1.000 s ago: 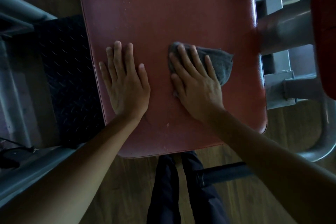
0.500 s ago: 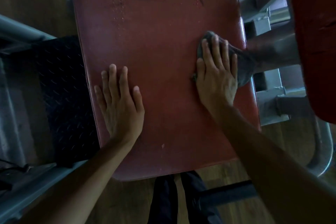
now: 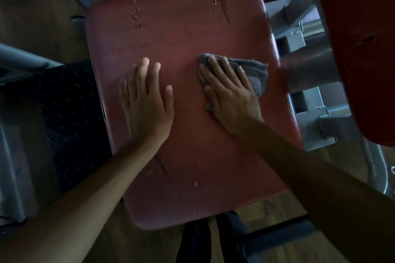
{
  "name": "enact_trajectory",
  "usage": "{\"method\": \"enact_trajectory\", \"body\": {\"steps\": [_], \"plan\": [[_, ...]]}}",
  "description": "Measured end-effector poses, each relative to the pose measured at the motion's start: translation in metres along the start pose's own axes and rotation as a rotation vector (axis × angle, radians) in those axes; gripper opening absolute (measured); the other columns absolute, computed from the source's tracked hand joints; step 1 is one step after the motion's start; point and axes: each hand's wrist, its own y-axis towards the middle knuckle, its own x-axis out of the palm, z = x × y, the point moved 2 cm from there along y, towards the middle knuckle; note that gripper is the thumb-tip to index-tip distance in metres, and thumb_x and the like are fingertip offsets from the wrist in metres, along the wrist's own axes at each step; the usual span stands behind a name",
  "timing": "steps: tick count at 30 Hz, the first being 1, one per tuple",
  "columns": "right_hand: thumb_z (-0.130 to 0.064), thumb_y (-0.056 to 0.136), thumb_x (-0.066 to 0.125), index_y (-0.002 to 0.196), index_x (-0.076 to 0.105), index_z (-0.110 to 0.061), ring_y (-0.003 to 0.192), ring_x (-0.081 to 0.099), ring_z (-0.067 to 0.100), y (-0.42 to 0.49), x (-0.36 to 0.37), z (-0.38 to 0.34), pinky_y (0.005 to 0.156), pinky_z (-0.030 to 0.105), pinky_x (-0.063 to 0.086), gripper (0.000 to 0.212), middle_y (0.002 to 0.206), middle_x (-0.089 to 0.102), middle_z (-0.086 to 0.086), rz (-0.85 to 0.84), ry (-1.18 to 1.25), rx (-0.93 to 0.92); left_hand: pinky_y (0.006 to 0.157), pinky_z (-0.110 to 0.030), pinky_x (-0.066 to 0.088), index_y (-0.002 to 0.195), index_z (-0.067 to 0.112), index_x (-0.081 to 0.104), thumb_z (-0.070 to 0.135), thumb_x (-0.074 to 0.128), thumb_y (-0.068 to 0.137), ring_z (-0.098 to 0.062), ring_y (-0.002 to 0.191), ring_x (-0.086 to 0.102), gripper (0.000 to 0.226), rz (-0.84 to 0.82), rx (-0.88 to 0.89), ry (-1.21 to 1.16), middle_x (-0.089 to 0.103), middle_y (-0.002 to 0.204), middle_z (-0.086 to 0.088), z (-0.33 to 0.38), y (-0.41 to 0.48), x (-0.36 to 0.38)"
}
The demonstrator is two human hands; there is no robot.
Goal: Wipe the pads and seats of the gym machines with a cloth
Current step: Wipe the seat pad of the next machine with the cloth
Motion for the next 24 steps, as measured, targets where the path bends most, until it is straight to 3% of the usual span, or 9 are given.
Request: {"method": "enact_trajectory", "body": {"steps": [1, 5, 9, 10, 14, 18, 19, 22, 24], "plan": [[-0.034, 0.106, 0.029, 0.152, 0.033, -0.027, 0.149, 0.021, 0.016, 0.004, -0.001, 0.013, 0.121, 0.043, 0.019, 0.048, 0.160, 0.027, -0.004, 0.027, -0.021, 0.018, 0.123, -0.050, 0.009, 0.152, 0.015, 0.032, 0.035, 0.037, 0.104, -0.026, 0.152, 0.017, 0.052, -0.004, 0.024, 0.012, 0.024, 0.163, -0.007, 0.001, 0.010, 0.001], [-0.038, 0.105, 0.022, 0.155, 0.022, -0.029, 0.152, 0.005, 0.016, 0.032, 0.000, 0.010, 0.123, 0.042, 0.006, 0.051, 0.164, 0.014, -0.006, 0.066, 0.080, 0.602, 0.124, -0.053, 0.008, 0.155, 0.012, 0.028, 0.039, 0.033, 0.104, -0.027, 0.153, 0.014, 0.058, -0.031, 0.103, 0.055, 0.021, 0.164, -0.010, 0.005, 0.041, 0.012], [-0.037, 0.105, 0.027, 0.153, 0.030, -0.030, 0.151, 0.015, 0.016, 0.025, -0.005, 0.018, 0.123, 0.040, 0.011, 0.048, 0.161, 0.023, -0.006, 0.013, 0.035, 0.099, 0.124, -0.053, 0.010, 0.155, 0.013, 0.028, 0.041, 0.032, 0.104, -0.028, 0.153, 0.016, 0.058, -0.017, 0.105, 0.085, 0.024, 0.163, -0.009, 0.006, 0.052, 0.017], [-0.038, 0.106, 0.027, 0.153, 0.030, -0.031, 0.150, 0.016, 0.016, 0.029, -0.008, 0.032, 0.123, 0.040, 0.011, 0.048, 0.161, 0.024, -0.006, 0.025, 0.025, 0.117, 0.124, -0.052, 0.011, 0.155, 0.014, 0.029, 0.041, 0.032, 0.104, -0.027, 0.152, 0.016, 0.058, -0.011, 0.098, 0.085, 0.025, 0.163, -0.009, 0.006, 0.052, 0.017], [-0.038, 0.105, 0.021, 0.156, 0.019, -0.029, 0.152, 0.004, 0.017, 0.049, -0.005, 0.022, 0.123, 0.042, 0.003, 0.052, 0.164, 0.012, -0.004, 0.048, 0.105, 0.629, 0.124, -0.050, 0.009, 0.156, 0.015, 0.027, 0.042, 0.033, 0.104, -0.026, 0.153, 0.015, 0.058, 0.005, 0.068, 0.087, 0.023, 0.164, -0.008, 0.009, 0.052, 0.018], [-0.035, 0.105, 0.028, 0.153, 0.030, -0.029, 0.151, 0.015, 0.017, 0.029, -0.010, 0.027, 0.123, 0.042, 0.012, 0.048, 0.162, 0.022, -0.005, -0.050, 0.075, 0.006, 0.125, -0.049, 0.008, 0.156, 0.018, 0.026, 0.042, 0.033, 0.104, -0.024, 0.154, 0.013, 0.058, -0.011, 0.038, 0.095, 0.022, 0.165, -0.005, 0.010, 0.052, 0.018], [-0.036, 0.106, 0.028, 0.153, 0.030, -0.030, 0.151, 0.015, 0.016, 0.032, -0.011, 0.042, 0.123, 0.043, 0.014, 0.048, 0.162, 0.022, -0.005, -0.041, 0.062, 0.022, 0.125, -0.049, 0.008, 0.156, 0.018, 0.026, 0.042, 0.033, 0.104, -0.024, 0.154, 0.012, 0.058, -0.012, 0.036, 0.099, 0.021, 0.165, -0.005, 0.011, 0.052, 0.018], [-0.036, 0.105, 0.026, 0.155, 0.022, -0.030, 0.152, 0.006, 0.016, 0.047, -0.013, 0.043, 0.123, 0.044, 0.007, 0.051, 0.164, 0.014, -0.005, -0.020, 0.120, 0.476, 0.124, -0.050, 0.010, 0.156, 0.017, 0.027, 0.041, 0.034, 0.104, -0.024, 0.153, 0.014, 0.058, -0.001, 0.036, 0.107, 0.023, 0.164, -0.005, 0.011, 0.052, 0.018], [-0.035, 0.104, 0.027, 0.155, 0.023, -0.028, 0.152, 0.006, 0.018, 0.046, -0.011, 0.017, 0.123, 0.044, 0.006, 0.052, 0.164, 0.014, -0.004, -0.044, 0.106, 0.348, 0.124, -0.050, 0.010, 0.156, 0.017, 0.028, 0.040, 0.035, 0.104, -0.024, 0.153, 0.014, 0.058, 0.000, 0.029, 0.101, 0.023, 0.164, -0.005, 0.012, 0.052, 0.018]]}}
